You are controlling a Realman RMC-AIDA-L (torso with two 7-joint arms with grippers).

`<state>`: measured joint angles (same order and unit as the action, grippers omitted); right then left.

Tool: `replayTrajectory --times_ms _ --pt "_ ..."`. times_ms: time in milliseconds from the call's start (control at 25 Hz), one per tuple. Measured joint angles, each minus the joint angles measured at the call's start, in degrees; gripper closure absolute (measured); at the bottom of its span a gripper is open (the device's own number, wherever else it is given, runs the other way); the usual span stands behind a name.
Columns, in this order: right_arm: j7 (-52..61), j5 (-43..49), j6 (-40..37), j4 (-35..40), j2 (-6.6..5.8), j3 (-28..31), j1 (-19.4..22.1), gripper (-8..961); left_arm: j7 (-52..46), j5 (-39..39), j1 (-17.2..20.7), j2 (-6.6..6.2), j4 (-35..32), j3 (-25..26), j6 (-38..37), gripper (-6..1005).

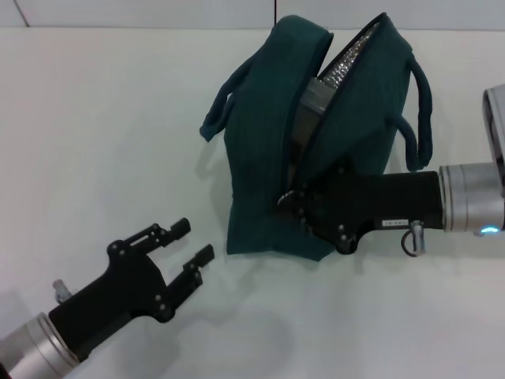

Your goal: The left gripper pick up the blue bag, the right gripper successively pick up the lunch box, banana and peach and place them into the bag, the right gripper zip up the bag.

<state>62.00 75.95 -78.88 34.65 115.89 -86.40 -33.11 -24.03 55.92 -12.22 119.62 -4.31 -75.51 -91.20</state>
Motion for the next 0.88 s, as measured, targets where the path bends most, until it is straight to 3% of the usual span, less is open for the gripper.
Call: replayTrajectory --times_ms 200,760,880 --pt "-0.79 -1.14 -0.22 -0.04 0.04 0.29 0.20 933 -0.41 0.75 -0.48 0.18 -0.11 -0.56 -0.20 536" --pt "-0.77 -2.55 -0.50 -0.46 0.12 0.00 0.85 934 -2.41 0.86 -6.37 0.69 0.27 -0.71 1.89 537" --pt "-0.76 -2.65 -0.55 -0.46 0.13 0.00 0.95 934 -3.30 0.72 -7.39 0.76 0.74 -0.74 2.77 484"
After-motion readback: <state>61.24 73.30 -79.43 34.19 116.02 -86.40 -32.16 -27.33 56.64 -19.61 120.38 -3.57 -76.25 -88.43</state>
